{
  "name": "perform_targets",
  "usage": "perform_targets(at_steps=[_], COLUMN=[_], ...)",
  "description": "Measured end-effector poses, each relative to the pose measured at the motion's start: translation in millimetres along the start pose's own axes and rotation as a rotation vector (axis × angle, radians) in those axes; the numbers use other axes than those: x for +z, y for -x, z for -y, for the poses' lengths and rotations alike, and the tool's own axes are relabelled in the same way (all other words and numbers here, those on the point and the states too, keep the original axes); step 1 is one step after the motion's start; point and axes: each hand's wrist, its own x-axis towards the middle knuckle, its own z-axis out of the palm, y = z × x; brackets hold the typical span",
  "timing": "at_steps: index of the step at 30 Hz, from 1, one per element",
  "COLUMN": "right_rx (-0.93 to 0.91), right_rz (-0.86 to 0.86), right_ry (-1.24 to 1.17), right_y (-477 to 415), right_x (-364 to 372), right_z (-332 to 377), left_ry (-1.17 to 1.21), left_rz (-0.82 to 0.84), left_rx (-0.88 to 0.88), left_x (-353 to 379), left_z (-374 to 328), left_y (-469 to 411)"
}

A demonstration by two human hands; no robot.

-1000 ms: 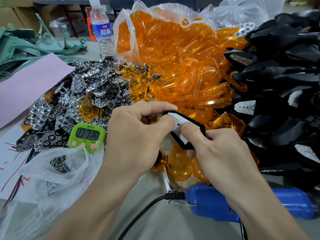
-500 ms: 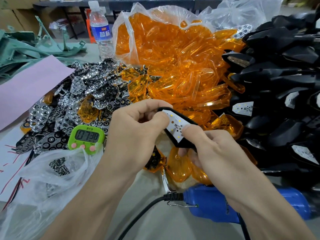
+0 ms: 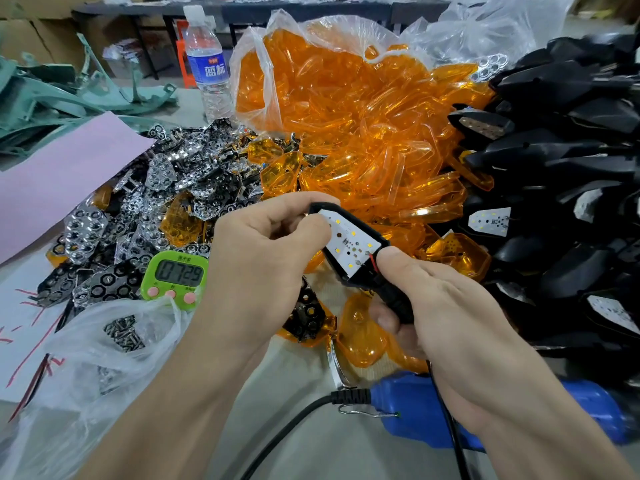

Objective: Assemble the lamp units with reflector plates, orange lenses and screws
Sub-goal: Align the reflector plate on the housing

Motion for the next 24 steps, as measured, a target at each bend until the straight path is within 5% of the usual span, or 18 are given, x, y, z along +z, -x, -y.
perform_targets(at_steps=[10, 14, 18, 24], right_rx=[-0.006, 0.069, 0.103, 0.132], right_rz=[-0.058, -0.086, -0.132, -0.166], right_ry=[0.037, 0.02, 0.008, 0.021], right_y=[0.1, -1.0, -1.4, -4.6], right_x=[0.9, -2.8, -2.2, -4.1], right_z=[-7.6, -7.8, -3.7, 0.6], left_ry=[-0.005, -0.38, -1.007, -0.926], left_rz=[-0.09, -0.172, 0.077, 0.398], left_rx=[-0.005, 0.031, -0.048, -0.077], left_x=[-15.4, -41.4, -56.4, -52.7], left_z=[4.3, 10.6, 11.2, 15.9], left_y=[-7.0, -17.9, -22.9, -20.8])
